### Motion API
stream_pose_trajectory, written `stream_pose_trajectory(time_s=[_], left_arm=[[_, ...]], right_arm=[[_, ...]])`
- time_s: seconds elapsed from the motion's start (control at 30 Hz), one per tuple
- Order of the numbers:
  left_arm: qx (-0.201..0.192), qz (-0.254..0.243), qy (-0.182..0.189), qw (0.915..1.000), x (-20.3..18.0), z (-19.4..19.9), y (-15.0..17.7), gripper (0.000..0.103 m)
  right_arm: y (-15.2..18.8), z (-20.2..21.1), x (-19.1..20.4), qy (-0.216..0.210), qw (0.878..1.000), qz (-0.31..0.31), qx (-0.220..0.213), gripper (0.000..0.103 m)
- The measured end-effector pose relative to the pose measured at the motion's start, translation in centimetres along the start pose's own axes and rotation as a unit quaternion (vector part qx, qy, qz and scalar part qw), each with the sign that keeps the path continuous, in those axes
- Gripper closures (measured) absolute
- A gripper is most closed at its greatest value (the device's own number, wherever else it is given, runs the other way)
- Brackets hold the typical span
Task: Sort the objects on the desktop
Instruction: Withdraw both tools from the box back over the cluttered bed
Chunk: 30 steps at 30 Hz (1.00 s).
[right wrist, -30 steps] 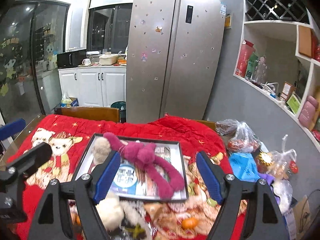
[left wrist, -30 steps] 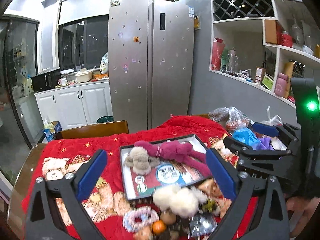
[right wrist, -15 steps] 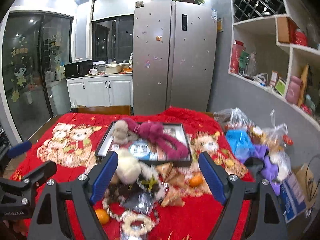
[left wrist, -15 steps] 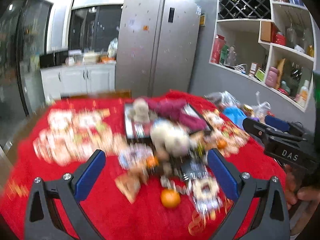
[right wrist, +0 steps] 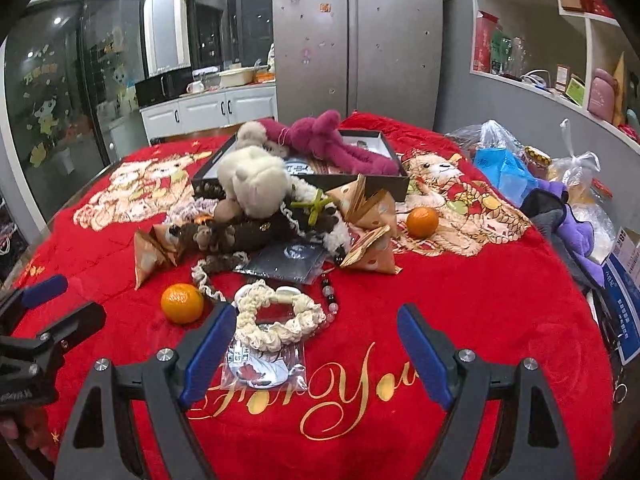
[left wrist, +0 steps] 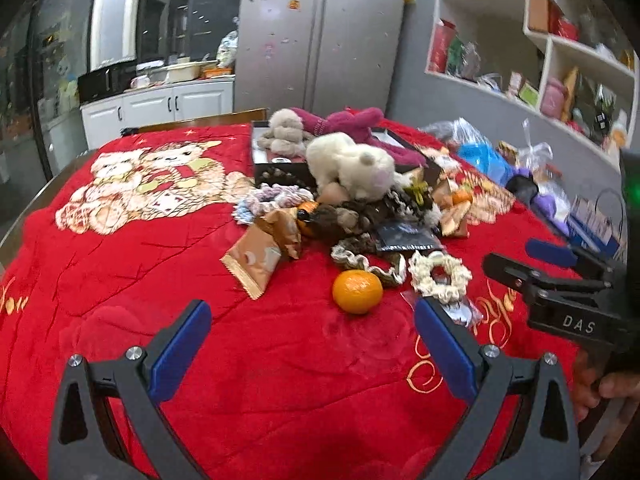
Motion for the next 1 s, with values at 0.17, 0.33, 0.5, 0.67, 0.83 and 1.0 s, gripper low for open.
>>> stream_pose_trajectory(time_s=[0.17, 0.33, 0.5, 0.67, 0.83, 1.0], left_arm=[[0.007, -0.011, 0.002, 0.9999, -1.0, -0.6, -0.1, 0.001], [0.013, -0.007, 0.013, 0.9998, -1.0, -1.0, -0.2, 0.001], [0.021, -0.006, 0.022, 0.9995, -1.3, -1.5, -0.5, 0.001], [0.032, -0.030, 0.007, 0.9990, -2.3, -3.0, -0.8, 0.001], [0.047, -0.025, 0.015, 0.9984, -2.2, -4.7, -1.4, 0.001], [0.065, -0.023, 0.009, 0.9976, -1.9, -6.7, -2.1, 0.001]], right_arm=[[0.1, -0.6, 0.1, -0.007, 1.000, 0.002, 0.010, 0.018], [-0.1, -0.6, 0.1, -0.005, 1.000, 0.012, 0.012, 0.018], [-0.3, -1.3, 0.1, -0.014, 0.999, 0.018, 0.025, 0.018], [-0.5, -2.6, 0.1, -0.018, 0.999, 0.016, 0.037, 0.018], [-0.7, -4.1, -0.1, -0.020, 0.998, 0.013, 0.052, 0.018], [-1.0, -6.2, -1.0, -0.026, 0.997, -0.006, 0.076, 0.018]])
Point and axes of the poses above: each gripper's, at about its wrist camera, not at the fingertips, and z roughly against the way its jaws point, x to its left, y to its underside, the point moved 3 cm from there along -z, roughly the way its jaws point, and after that the axes turned 12 degrees about x, right-handed, at the moved point
